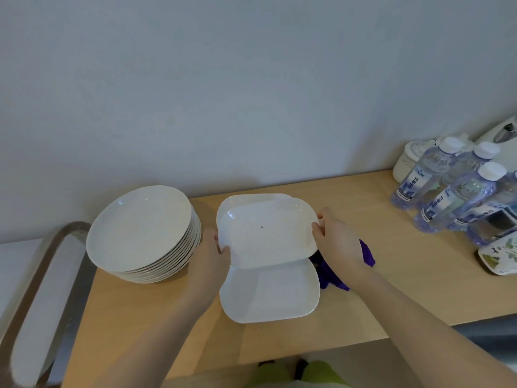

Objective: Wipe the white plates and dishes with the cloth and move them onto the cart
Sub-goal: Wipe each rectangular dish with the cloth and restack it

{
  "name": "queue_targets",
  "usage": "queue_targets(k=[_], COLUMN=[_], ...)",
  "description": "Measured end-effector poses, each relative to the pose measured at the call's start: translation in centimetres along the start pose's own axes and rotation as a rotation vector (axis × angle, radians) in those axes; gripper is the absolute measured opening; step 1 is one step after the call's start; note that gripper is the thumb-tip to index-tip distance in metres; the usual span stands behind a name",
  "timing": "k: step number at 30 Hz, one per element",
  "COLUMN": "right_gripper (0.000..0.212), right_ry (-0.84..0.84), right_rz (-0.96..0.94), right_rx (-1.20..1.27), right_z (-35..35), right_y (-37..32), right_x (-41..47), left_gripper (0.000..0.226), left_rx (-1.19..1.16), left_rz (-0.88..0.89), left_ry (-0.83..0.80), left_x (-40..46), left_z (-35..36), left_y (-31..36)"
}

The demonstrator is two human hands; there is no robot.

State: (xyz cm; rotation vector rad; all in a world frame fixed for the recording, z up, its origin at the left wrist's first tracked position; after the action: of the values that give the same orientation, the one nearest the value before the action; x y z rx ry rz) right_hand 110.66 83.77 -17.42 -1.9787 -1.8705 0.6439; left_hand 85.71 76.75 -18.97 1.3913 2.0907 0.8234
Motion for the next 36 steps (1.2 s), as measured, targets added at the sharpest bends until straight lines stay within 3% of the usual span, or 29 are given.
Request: queue_targets(k=[11, 36], right_gripper=[0.010, 0.016], right_ry=[-0.086, -0.138], right_rz=[0.098, 0.054], right_rx=[-0.025, -0.399], right_z=[3.0, 5.5], right_y=[3.8, 4.1], right_x=[-7.2, -7.5], left_gripper=[0.013, 0.011], left_rx=[0.024, 0.238], left_rz=[-0.118, -0.076], left_ry=[-0.113, -0.179], left_x=[-6.8, -7.2], left_z=[0.8, 1.8], left_y=[-3.3, -4.1])
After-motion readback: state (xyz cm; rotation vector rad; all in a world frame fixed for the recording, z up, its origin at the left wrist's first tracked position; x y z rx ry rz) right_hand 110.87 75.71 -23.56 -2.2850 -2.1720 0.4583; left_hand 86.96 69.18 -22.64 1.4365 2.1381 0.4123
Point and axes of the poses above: each hand's wrist, its own x-axis towards the middle knuckle, its own z-axis out of the palm, y = z × x, the point moved 3 cm from there along x, towards the middle knuckle, and after that the axes turned 5 degrees about z, right-handed, at the moved point
